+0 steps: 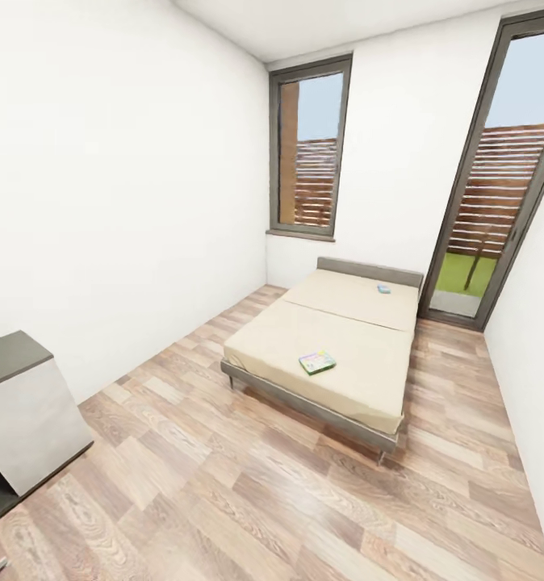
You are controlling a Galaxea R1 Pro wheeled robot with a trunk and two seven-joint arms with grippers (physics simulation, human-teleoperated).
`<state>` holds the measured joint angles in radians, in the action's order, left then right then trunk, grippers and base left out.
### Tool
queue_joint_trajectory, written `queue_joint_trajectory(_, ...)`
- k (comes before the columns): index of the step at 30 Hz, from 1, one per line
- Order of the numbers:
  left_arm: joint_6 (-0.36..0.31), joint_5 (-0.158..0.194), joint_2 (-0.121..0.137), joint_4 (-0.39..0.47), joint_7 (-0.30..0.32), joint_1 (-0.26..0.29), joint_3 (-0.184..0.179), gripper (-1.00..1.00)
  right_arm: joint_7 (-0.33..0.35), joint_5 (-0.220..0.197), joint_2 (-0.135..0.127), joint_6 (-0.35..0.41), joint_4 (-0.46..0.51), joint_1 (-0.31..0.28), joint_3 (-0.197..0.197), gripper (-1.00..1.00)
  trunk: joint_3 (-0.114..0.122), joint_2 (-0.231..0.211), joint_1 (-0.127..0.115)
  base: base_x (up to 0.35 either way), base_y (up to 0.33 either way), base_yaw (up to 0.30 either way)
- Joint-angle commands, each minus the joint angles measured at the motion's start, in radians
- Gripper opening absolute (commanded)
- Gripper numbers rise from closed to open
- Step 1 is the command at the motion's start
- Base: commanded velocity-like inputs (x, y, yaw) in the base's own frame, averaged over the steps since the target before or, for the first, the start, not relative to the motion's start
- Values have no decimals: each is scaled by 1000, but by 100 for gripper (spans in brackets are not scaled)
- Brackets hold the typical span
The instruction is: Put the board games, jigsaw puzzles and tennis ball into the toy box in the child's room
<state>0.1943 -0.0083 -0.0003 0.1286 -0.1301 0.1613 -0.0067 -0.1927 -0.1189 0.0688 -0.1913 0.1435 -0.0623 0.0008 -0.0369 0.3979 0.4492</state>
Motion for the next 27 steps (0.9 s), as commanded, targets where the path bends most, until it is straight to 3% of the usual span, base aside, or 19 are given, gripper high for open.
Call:
queue_joint_trajectory(1, 4, -1, -1, -1, -3, 1, -1, 100, 0, -10, 0, -5, 0, -1, 1, 100, -2, 2, 1, 144, -241, 289)
queue_joint_trajectory(27, 4, -1, 0, -1, -3, 1, -1, 100, 0, -10, 0, -5, 0, -1, 1, 100, -2, 2, 1, 118, -143, 290)
